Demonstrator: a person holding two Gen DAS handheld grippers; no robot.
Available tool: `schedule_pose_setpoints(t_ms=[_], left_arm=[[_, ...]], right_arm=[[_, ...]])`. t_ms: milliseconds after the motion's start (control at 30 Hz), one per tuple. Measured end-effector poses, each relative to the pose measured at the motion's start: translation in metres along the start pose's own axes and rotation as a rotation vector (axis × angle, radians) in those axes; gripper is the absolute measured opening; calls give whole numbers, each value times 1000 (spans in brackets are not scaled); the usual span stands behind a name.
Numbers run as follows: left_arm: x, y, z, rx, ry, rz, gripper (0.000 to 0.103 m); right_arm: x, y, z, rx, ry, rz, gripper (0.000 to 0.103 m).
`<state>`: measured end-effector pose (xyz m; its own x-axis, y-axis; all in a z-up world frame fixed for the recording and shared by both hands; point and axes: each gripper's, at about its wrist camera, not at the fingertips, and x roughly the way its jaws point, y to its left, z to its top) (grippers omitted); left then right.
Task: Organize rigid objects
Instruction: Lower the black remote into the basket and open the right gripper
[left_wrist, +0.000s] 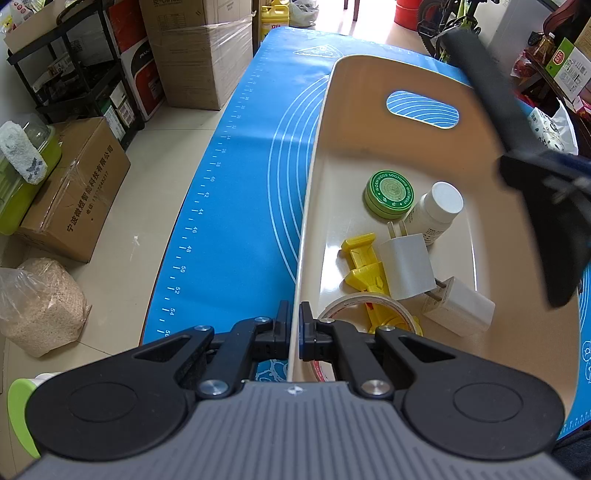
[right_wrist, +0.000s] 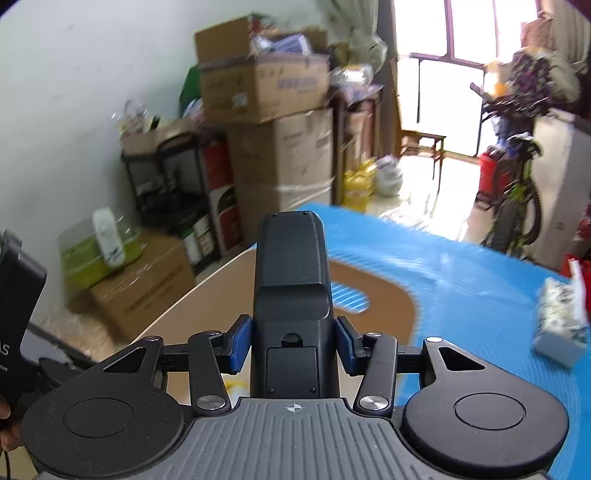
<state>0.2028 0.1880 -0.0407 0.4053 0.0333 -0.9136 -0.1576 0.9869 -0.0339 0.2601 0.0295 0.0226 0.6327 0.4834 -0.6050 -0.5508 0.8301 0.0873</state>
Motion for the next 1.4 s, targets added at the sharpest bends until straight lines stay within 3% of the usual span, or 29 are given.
schedule_pose_setpoints(t_ms=[200,433,867,967,1233,1400], left_arm=[[0,0,0,0,0,0,5],[0,0,0,0,0,1,5],[2,-1,-1,1,1,2,5],[1,-1,-1,1,1,3,4],[2,-1,0,2,1,3,5],[2,-1,0,-1,1,4,5]], right_arm=[[27,31,-11,-15,78,39,53],[57,52,-21,-69,198,11,53],[89,60,-38,-89,424,24,53],[92,59,-41,-85,446,20,60],[62,30,-40,-28,327,83,81],[28,4,-31,3,231,87,81]])
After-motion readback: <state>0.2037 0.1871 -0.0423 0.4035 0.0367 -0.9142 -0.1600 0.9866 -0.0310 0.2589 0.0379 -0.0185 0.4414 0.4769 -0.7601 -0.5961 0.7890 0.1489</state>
